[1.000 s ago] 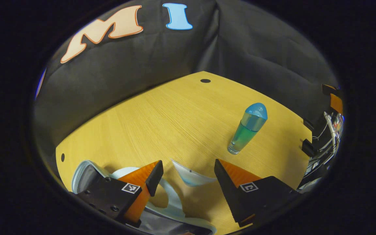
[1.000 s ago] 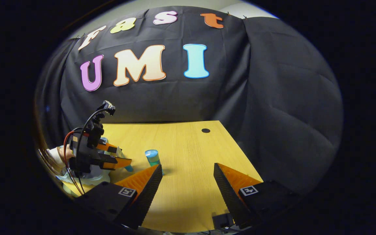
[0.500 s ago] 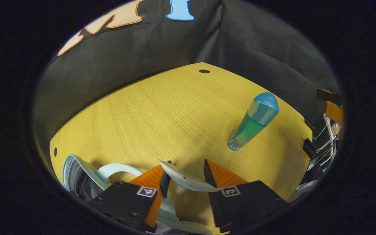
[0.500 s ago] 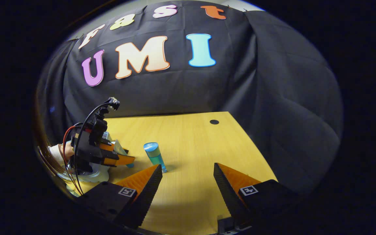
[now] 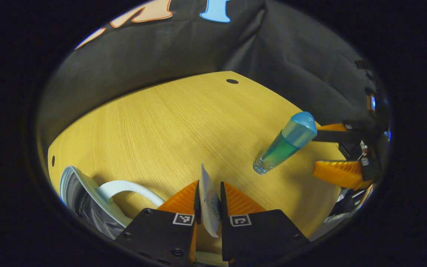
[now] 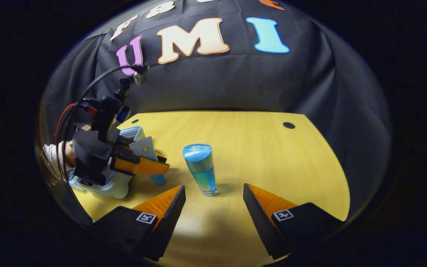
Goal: First open the suitcase, pack the skin care products into it, and then close the suitcase.
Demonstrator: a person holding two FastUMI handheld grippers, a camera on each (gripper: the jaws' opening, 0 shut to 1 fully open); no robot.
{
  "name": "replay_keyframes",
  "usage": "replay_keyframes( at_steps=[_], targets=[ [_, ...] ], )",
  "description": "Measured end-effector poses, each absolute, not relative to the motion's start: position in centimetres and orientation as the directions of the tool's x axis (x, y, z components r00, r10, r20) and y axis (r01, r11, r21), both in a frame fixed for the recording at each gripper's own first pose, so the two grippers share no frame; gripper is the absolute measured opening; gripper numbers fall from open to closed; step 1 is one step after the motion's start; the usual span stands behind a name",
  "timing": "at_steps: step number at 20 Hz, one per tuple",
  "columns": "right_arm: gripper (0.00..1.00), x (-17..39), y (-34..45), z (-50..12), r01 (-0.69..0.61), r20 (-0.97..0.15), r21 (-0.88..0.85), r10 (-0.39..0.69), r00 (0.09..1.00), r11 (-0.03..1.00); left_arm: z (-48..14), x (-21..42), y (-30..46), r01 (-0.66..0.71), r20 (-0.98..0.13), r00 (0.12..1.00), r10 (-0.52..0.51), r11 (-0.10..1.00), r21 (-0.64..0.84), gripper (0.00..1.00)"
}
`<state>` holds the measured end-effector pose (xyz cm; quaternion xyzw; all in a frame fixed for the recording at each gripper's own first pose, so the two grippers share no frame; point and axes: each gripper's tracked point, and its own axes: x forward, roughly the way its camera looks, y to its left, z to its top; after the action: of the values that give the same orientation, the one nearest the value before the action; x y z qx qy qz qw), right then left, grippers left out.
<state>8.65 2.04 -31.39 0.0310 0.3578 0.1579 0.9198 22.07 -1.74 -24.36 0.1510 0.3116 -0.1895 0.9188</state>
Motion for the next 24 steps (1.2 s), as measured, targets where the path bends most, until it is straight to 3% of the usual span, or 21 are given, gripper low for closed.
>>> replay_keyframes(
  at_steps=[8, 11, 14, 17, 21, 24],
  targets=[
    [0.96, 12.7, 4.7, -35.4, -0.310, -0.615, 0.203, 0.367, 0.698, 0.929, -18.9, 20.6, -1.8, 0.384, -0.585, 0.762, -0.278, 0.921, 0.063, 0.20],
    [0.82, 13.4, 5.3, -36.3, -0.322, -0.607, 0.222, 0.389, 0.693, 0.920, -15.7, 18.7, -1.4, 0.347, -0.550, 0.769, -0.324, 0.935, -0.066, 0.20],
    [0.74, 13.6, 5.8, -37.0, -0.345, -0.600, 0.218, 0.404, 0.691, 0.913, -12.5, 17.2, 1.9, 0.263, -0.521, 0.816, -0.249, 0.964, -0.050, 0.20],
    [0.47, 13.8, 6.3, -37.3, -0.372, -0.600, 0.179, 0.401, 0.692, 0.911, -10.6, 14.6, 4.7, 0.182, -0.526, 0.828, -0.193, 0.981, -0.075, 0.21],
    [0.37, 13.8, 6.0, -37.2, -0.357, -0.610, 0.189, 0.394, 0.687, 0.915, -12.0, 11.7, 8.7, 0.039, -0.570, 0.817, -0.087, 0.995, -0.095, 0.17],
    [0.34, 13.7, 6.0, -37.1, -0.359, -0.634, 0.183, 0.389, 0.668, 0.915, -14.7, 9.4, 12.9, -0.090, -0.623, 0.783, 0.004, 0.990, -0.106, 0.21]
  ],
)
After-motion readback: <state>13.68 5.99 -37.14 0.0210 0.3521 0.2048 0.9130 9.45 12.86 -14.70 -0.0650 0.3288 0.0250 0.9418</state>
